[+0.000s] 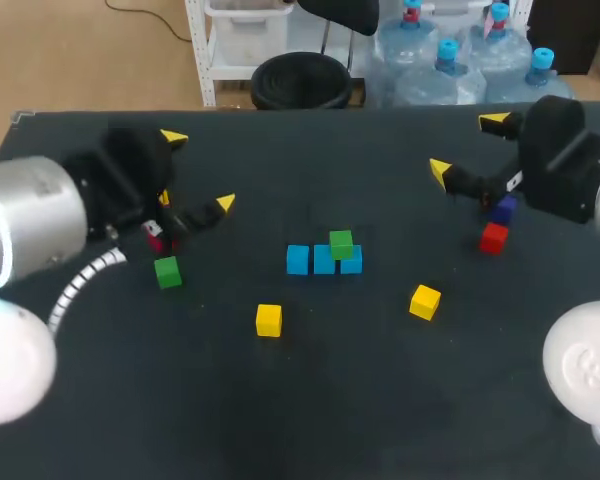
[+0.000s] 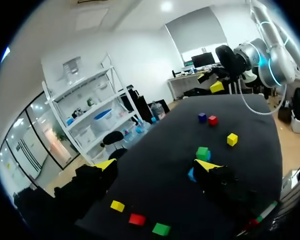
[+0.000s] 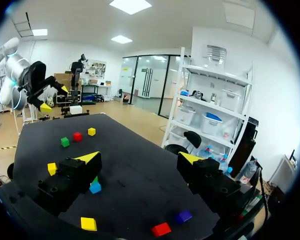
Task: Place the blue cubes, place green cubes on the blue cubes, place the yellow cubes on the green cubes, then place the red cubes on the yellow cubes, and place purple cube on the red cubes.
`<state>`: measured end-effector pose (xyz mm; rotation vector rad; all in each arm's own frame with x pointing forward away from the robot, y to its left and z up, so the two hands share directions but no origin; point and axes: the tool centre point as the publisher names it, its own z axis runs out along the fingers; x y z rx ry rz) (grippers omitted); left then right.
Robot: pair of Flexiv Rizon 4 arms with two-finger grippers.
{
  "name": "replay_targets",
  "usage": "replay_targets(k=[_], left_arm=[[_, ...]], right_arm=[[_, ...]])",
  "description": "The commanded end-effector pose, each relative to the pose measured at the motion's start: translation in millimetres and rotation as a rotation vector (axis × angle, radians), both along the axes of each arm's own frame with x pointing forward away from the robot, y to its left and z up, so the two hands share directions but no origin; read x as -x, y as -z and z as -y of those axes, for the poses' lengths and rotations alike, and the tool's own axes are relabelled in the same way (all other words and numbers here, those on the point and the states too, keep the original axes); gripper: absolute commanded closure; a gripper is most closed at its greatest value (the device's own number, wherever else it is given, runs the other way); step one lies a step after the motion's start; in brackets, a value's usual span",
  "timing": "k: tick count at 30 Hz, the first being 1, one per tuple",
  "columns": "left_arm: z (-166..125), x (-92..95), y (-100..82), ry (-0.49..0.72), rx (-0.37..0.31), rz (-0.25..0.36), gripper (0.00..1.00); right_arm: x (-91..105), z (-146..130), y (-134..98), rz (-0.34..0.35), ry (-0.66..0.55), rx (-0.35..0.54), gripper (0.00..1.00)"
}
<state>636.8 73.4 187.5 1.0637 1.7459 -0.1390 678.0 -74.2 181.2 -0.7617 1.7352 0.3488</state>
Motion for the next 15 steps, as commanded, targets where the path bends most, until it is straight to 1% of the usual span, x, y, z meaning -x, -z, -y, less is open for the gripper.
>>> replay_targets(k=[1, 2, 4, 7, 10, 11, 13, 15], left_arm=[[-25, 7.3, -16.3, 0.197, -0.218, -0.314, 0.0], [-29, 8.9, -13.5, 0.218, -0.255, -0.332, 0.0], [-35, 17.1, -5.5, 0.274, -0.326, -0.388, 0.0], [-45, 25.4, 12.8, 0.337, -0.456, -0.437, 0.0], [-52, 33.4, 30.5, 0.404, -0.552, -0.524, 0.0], [-53, 35.7, 35.8, 0.427, -0.575, -0.542, 0.0], [-54, 37.5, 45.0, 0.447, -0.599, -0.59, 0.0], [-55, 38.1, 54.6, 0.453, -0.594, -0.642, 0.0]], right_arm=[[0.0, 0, 0, 0.0, -0.002, -0.002, 0.0], [0.0, 0, 0, 0.0, -0.002, -0.002, 0.0], [0.0, 0, 0, 0.0, -0.002, -0.002, 0.0], [0.0, 0, 0, 0.0, -0.002, -0.002, 0.0], [0.0, 0, 0, 0.0, -0.002, -0.002, 0.0], [0.0, 0, 0, 0.0, -0.002, -0.002, 0.0], [0.0, 0, 0, 0.0, -0.002, -0.002, 0.0], [0.0, 0, 0, 0.0, -0.002, -0.002, 0.0]])
